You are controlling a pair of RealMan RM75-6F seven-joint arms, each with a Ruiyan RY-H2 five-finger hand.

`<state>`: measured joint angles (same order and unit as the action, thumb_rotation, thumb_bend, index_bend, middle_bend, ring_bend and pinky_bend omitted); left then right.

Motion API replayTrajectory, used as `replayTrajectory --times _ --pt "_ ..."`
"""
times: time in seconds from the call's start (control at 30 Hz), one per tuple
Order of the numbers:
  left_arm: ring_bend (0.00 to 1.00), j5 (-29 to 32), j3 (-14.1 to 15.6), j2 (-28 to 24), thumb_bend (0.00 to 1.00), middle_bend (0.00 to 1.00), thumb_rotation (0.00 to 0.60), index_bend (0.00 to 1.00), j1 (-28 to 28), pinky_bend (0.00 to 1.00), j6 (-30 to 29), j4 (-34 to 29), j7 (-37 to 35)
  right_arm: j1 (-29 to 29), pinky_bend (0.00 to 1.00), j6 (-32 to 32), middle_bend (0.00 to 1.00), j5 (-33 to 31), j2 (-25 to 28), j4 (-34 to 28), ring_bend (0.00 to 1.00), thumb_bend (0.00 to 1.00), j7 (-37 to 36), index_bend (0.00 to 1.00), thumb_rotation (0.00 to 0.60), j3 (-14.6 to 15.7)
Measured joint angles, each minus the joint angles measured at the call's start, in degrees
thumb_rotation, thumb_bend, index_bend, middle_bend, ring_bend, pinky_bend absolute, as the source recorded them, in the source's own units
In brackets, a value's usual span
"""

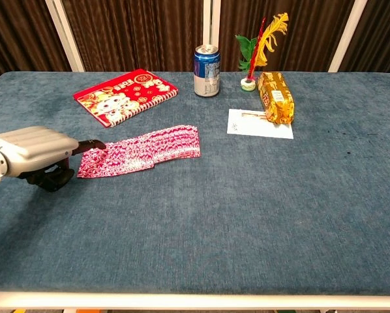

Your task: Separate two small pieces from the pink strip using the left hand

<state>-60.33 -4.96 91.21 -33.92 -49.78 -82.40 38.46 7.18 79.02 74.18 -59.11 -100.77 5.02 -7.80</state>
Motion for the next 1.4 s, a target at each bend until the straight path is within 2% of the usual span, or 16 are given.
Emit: replayTrajectory --times 0.5,0.93,1.4 --pt "0.9 4.73 2.81 -0.49 0.65 0.87 0.6 0.06 -1.46 0.85 -0.15 0.84 1.35 0.02 0.0 -0.24 0.0 -0.15 -0.61 0.76 0.0 0.21 -0.03 0.0 0.6 0.37" --pt "0.89 10.27 3.0 -1.39 0.65 0.87 0.6 0.06 -2.33 0.83 1.03 6.47 0.31 0.35 0.0 -0.68 0.0 -0.69 -0.87 0.73 0.0 0.21 0.85 0.0 0.6 0.32" --pt "0.89 14.79 1.56 -2.35 0.65 0.87 0.6 0.06 -3.98 0.83 2.18 11.95 -1.58 1.27 0.0 -1.23 0.0 -1.14 -1.34 -0.11 0.0 0.21 2.82 0.0 0.6 0.07"
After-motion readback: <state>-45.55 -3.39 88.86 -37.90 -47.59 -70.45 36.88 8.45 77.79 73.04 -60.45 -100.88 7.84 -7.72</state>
